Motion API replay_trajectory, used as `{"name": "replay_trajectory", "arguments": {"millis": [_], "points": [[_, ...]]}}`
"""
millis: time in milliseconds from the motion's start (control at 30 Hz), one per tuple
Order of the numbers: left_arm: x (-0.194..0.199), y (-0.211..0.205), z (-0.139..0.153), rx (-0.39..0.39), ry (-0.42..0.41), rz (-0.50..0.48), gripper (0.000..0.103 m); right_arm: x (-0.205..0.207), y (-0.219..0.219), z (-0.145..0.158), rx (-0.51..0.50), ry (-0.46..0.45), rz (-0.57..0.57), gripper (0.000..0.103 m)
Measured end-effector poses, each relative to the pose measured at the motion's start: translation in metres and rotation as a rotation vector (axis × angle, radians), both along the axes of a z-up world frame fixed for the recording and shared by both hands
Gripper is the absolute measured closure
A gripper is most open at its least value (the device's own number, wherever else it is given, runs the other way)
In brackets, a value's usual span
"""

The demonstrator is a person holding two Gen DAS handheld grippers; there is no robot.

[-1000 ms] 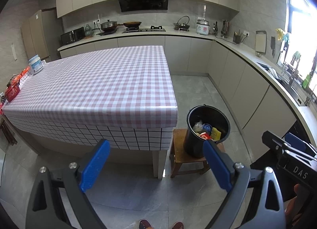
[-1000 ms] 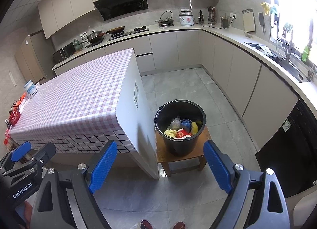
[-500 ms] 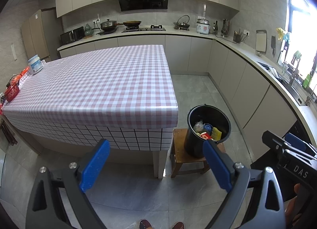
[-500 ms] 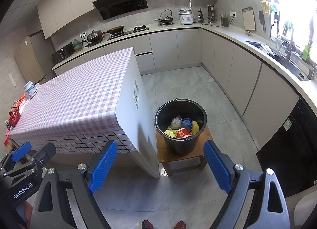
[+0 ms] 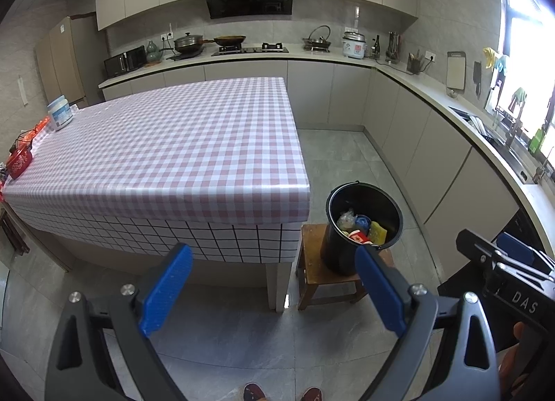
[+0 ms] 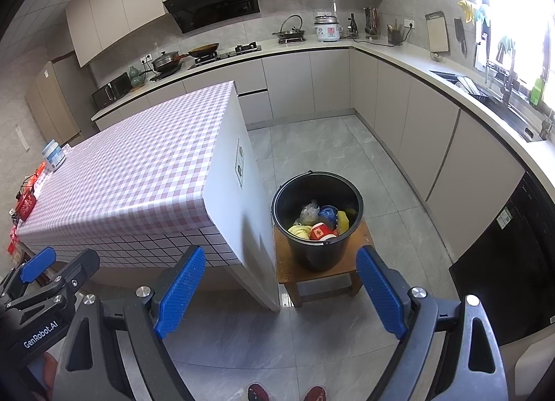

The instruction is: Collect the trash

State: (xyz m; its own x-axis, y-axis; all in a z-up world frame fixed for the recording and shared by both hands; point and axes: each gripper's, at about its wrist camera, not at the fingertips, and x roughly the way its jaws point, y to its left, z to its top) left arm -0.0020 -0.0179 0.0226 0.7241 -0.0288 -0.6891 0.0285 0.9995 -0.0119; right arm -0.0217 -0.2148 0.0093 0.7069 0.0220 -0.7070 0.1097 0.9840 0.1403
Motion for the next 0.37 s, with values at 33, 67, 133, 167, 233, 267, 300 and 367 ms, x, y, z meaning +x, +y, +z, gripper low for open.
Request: {"name": "replay_trajectory", "arguments": {"millis": [33,67,133,167,233,267,300,367], "points": [[0.0002,0.0002,-0.0006,-0.004,0.003,-0.002,0.007,0.0,0.0008,-0.001,-0.001,0.0,0.0,0.013],[0.0001,-0.0003,-0.0012,-0.009,0.005,-0.004,0.007,0.0001,0.0005,-0.0004,-0.001,0.0,-0.001,0.013],[0.001,-0.0006,-0.0024,-0.017,0.006,-0.021,0.007,0.0003,0.0001,-0.001,0.002,0.002,-0.001,0.013],[0.0012,-0.0006,-0.003,-0.019,0.008,-0.032,0.007,0.0003,0.0007,-0.0021,0.002,0.002,-0.002,0.013],[-0.0005,-0.0026,-0.0018,-0.026,-0.005,-0.043,0.007,0.0001,-0.0002,-0.0026,0.003,0.003,-0.002,0.013],[-0.0014,-0.0033,-0.0011,-0.029,-0.011,-0.046,0.007,0.0,0.0005,-0.0039,0.001,0.004,-0.002,0.013],[-0.0019,-0.0045,0.0002,-0.027,-0.015,-0.049,0.007,0.0002,-0.0001,-0.0037,0.0,0.005,-0.001,0.013],[-0.0013,-0.007,0.0016,-0.019,-0.011,-0.057,0.007,-0.0002,-0.0001,-0.0061,-0.005,0.007,-0.004,0.013]]}}
